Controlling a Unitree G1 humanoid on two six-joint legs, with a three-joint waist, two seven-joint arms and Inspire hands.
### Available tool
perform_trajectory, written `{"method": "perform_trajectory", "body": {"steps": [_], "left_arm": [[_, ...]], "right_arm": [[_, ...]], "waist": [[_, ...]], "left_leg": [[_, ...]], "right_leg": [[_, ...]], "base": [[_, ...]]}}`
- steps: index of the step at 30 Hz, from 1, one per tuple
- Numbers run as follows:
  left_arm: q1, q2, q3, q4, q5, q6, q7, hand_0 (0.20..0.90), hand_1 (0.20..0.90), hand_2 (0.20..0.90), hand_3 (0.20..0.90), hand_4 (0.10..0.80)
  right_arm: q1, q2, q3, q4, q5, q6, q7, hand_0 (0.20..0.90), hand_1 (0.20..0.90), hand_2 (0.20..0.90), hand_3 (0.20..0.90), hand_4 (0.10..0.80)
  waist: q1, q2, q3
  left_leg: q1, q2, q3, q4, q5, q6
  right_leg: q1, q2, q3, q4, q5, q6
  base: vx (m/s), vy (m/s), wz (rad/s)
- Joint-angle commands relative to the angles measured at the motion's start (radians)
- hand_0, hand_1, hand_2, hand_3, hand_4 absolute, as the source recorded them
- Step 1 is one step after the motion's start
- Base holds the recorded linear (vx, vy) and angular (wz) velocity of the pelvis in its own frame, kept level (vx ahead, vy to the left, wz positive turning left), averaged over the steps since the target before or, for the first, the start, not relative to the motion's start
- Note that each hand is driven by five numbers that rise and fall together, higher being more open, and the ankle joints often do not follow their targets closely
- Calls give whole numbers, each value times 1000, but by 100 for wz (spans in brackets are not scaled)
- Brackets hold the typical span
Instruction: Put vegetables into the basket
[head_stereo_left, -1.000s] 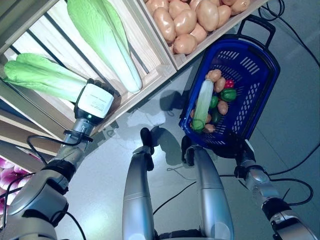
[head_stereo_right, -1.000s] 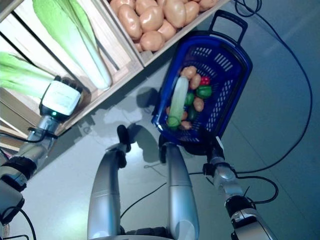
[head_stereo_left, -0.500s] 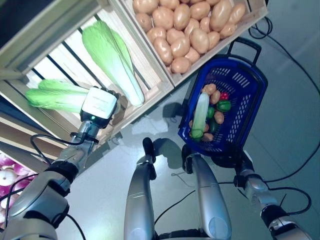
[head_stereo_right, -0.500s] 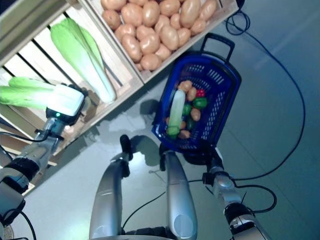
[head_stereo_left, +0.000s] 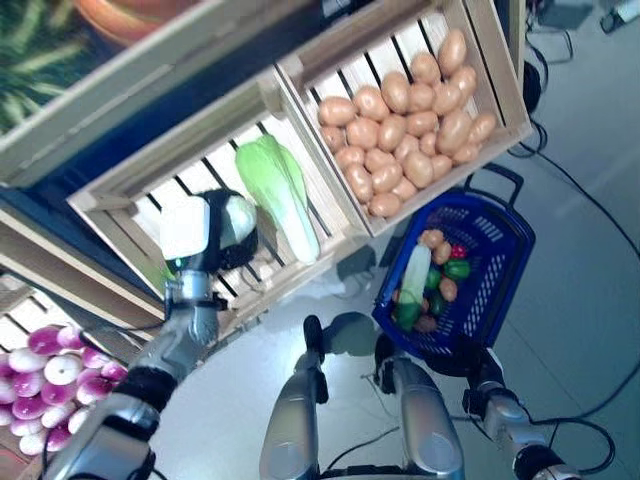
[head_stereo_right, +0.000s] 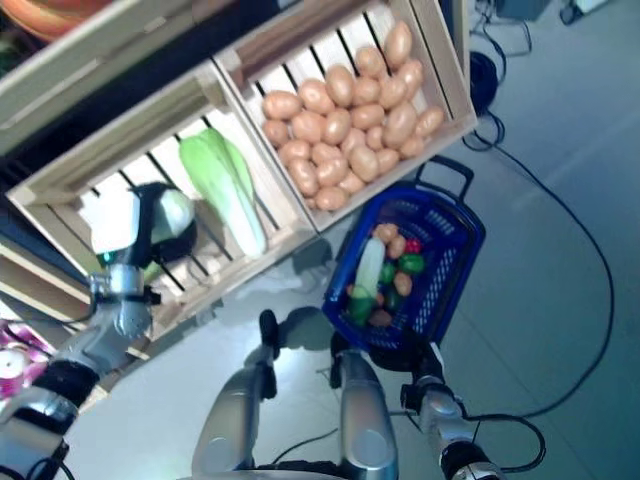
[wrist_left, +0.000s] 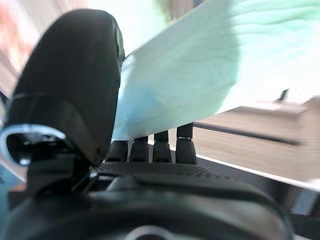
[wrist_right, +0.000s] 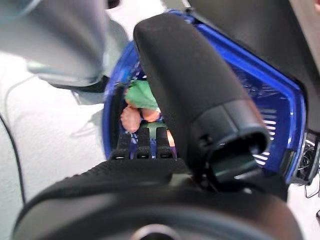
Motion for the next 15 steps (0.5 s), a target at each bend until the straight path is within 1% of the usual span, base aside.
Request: {"method": "perform_trajectory", "body": {"steps": [1, 2, 3, 4, 5, 6, 8, 9, 10, 11, 13, 15], "left_arm": [[78, -17, 116, -122, -172, -175, -80, 300, 300, 300, 300, 400], [86, -22, 120, -131, -193, -191, -92, 300, 300, 300, 300, 400], [105, -41, 129, -148, -232, -219, -132, 300, 300, 300, 300, 400], [128, -59, 137, -187, -312, -253, -187, 300, 300, 300, 300, 400], [133, -62, 136, -203, -351, -264, -210, 300, 300, 300, 300, 400], [145, -79, 136, -241, -423, -290, -272, 300, 300, 300, 300, 400], [158, -94, 136, -282, -494, -319, -344, 300, 300, 300, 300, 400], [160, -100, 138, -306, -551, -322, -377, 300, 300, 300, 300, 400], [161, -101, 139, -313, -562, -324, -384, 300, 300, 300, 300, 400], [156, -111, 139, -330, -617, -334, -429, 300, 300, 300, 300, 400], [151, -125, 139, -354, -716, -326, -505, 300, 300, 300, 300, 400], [147, -137, 139, -380, -776, -305, -572, 300, 300, 300, 300, 400]], "right_arm": [[111, 27, -73, 32, -44, -27, -65, 900, 900, 900, 900, 800], [113, 30, -78, 34, -46, -30, -65, 900, 900, 900, 900, 800], [120, 36, -88, 30, -49, -31, -68, 900, 900, 900, 900, 800], [128, 41, -99, 11, -50, -33, -75, 900, 900, 900, 900, 800], [129, 43, -100, 2, -50, -33, -77, 900, 900, 900, 900, 800], [130, 45, -102, -27, -62, -41, -87, 900, 900, 900, 900, 800], [129, 42, -105, -87, -61, -48, -95, 900, 900, 900, 900, 800], [129, 38, -103, -125, -61, -54, -99, 900, 900, 900, 900, 800], [130, 36, -102, -135, -61, -60, -99, 900, 900, 900, 900, 800], [129, 29, -101, -193, -61, -80, -94, 900, 900, 900, 900, 800], [128, 17, -98, -302, -63, -74, -102, 900, 900, 900, 900, 800], [129, 6, -89, -406, -89, -79, -105, 900, 900, 900, 900, 800]], "waist": [[24, -52, -174], [26, -52, -181], [29, -54, -194], [35, -59, -216], [36, -61, -222], [39, -66, -238], [40, -73, -256], [39, -77, -264], [39, -77, -265], [37, -82, -275], [31, -87, -287], [26, -90, -297]], "left_leg": [[97, -31, 15, -33, -113, -35], [103, -30, 15, -42, -110, -35], [127, -30, 15, -66, -106, -35], [155, -31, 11, -88, -103, -33], [163, -31, 10, -93, -105, -32], [186, -31, 9, -97, -112, -27], [212, -28, 15, -92, -124, -21], [223, -27, 16, -93, -129, -18], [226, -27, 17, -93, -130, -17], [243, -26, 19, -97, -137, -13], [266, -25, 22, -99, -145, -9], [291, -26, 26, -107, -152, -5]], "right_leg": [[172, -24, 16, -363, 210, 72], [178, -23, 15, -371, 216, 73], [200, -22, 13, -393, 225, 77], [226, -22, 9, -418, 238, 84], [235, -21, 8, -425, 242, 85], [252, -19, 7, -432, 245, 86], [270, -20, 5, -429, 245, 87], [278, -19, 5, -430, 245, 87], [281, -19, 6, -430, 245, 87], [296, -18, 6, -433, 244, 88], [313, -17, 8, -437, 244, 89], [329, -18, 11, -445, 246, 91]], "base": [[130, -38, 9], [117, -26, 23], [105, -21, 28], [107, -23, 24], [109, -26, 10], [88, -20, 7], [81, -22, 9], [40, -16, 5], [32, -21, 2], [33, -26, -1], [35, -30, -3], [23, -17, -5]]}}
